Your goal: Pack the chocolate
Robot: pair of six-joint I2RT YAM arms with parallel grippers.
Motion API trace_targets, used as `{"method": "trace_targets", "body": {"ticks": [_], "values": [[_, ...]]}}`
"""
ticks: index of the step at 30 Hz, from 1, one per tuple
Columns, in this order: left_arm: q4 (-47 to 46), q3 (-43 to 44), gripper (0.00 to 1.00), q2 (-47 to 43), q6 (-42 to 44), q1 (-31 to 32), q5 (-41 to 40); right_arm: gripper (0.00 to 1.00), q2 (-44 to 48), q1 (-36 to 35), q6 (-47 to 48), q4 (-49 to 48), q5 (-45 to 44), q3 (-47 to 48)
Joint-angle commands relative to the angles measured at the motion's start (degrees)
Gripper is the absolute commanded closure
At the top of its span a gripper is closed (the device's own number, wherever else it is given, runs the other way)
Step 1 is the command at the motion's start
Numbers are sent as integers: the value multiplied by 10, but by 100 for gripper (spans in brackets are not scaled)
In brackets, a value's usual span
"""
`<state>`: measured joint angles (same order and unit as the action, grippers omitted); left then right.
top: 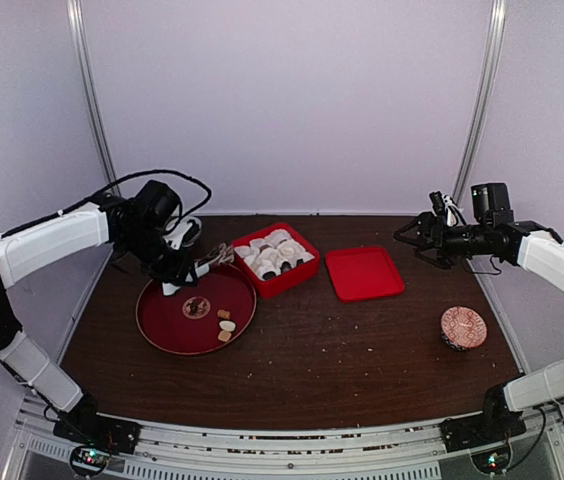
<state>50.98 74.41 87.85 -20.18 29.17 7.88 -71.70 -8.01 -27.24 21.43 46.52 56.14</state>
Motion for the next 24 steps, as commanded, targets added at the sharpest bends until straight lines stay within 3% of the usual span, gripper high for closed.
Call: {"method": "trace_targets", "body": {"ticks": [1,8,24], "values": [[-35,-97,69,-74,-53,-3,-27,0,-2,-3,2,-7,4,9],[-64,-209,66,-118,-94,-3,-39,0,-8,-4,-13,-25,10,6],[-78,-303,58,-93,-94,-3,-56,0,-8,-4,-15,-25,9,6]]}}
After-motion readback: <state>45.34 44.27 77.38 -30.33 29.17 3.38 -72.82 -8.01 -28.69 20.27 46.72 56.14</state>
